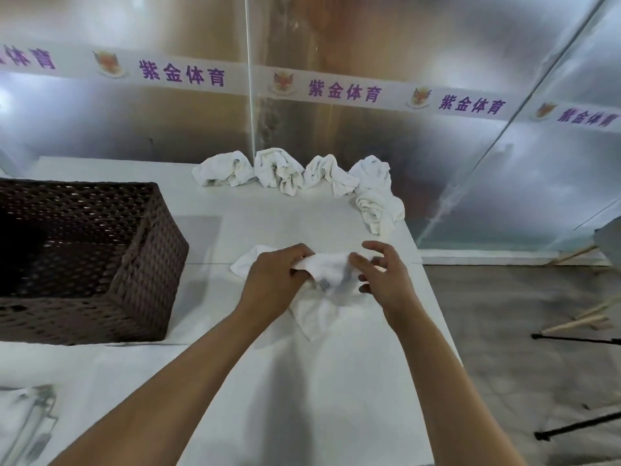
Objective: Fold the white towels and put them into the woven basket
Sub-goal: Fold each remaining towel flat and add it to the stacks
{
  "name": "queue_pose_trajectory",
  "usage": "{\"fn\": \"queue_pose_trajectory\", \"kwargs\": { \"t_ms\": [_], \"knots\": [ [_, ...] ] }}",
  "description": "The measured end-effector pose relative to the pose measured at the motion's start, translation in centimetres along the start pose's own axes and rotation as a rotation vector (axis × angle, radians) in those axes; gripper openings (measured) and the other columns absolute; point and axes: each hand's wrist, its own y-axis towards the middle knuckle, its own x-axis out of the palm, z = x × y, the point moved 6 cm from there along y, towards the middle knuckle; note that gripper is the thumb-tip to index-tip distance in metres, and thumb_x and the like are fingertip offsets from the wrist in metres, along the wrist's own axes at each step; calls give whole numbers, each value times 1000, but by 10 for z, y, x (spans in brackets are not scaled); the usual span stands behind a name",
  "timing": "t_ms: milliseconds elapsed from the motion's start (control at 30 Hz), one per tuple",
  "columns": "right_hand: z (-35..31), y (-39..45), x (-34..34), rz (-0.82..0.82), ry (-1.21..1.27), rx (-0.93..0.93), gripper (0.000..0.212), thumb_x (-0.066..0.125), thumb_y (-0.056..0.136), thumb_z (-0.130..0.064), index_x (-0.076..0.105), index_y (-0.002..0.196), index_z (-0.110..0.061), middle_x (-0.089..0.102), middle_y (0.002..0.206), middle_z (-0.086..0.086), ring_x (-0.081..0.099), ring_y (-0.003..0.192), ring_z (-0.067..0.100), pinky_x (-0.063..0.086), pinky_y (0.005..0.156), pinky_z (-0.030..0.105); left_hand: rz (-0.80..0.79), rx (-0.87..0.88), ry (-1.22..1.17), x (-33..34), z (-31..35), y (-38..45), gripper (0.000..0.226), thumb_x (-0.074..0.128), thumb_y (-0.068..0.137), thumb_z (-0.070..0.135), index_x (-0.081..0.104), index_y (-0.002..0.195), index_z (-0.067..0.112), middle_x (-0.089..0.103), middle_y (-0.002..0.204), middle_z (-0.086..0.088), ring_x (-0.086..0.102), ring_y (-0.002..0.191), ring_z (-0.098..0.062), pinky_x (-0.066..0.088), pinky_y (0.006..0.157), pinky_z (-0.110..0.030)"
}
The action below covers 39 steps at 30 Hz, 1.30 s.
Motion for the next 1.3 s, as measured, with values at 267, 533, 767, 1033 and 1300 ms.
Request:
{"fn": "queue_pose_trajectory", "kwargs": {
  "t_ms": [267, 533, 767, 1033, 1300],
  "knots": [
    [-44, -58, 42, -102, -270, -479, 37, 79, 86, -18, 61, 114, -34, 60, 114, -17, 63, 92, 5, 48, 75, 17, 45, 145, 246, -36, 58, -4, 17, 71, 83, 42, 68, 83, 25, 66, 69, 2, 59, 68, -19, 47, 65, -36],
    [-92, -73, 27, 139, -387, -776, 32, 56, 93, 1, 67, 110, -24, 65, 100, -16, 67, 73, 11, 52, 71, 25, -70, 226, 288, -67, 50, -18, 34, 78, 75, 54, 61, 81, 25, 60, 67, 9, 54, 66, -13, 39, 58, -28],
    [-118, -15, -11, 220, 22, -488, 37, 51, 96, 5, 73, 96, -25, 72, 74, 5, 71, 57, 23, 53, 47, 32, -137, -25, 308, -114, -25, 2, 31, 83, 74, 48, 65, 77, 23, 62, 69, 8, 57, 68, -8, 42, 61, -25],
    [-154, 110, -25, 150, 439, -202, 14, 65, 93, 0, 76, 92, -8, 74, 92, 17, 75, 77, 22, 62, 76, 39, 241, -232, 44, -189, -45, 90, 13, 83, 80, 27, 71, 77, 22, 64, 67, 8, 56, 67, -15, 41, 60, -27],
    [-285, 159, -35, 157, 407, -455, 17, 58, 101, -25, 73, 92, -28, 71, 93, -6, 69, 97, 13, 59, 77, 34, 670, -100, -511, -243, 56, 193, 23, 69, 94, 14, 60, 113, 7, 58, 102, -3, 61, 92, -21, 61, 74, -41]
  ]
}}
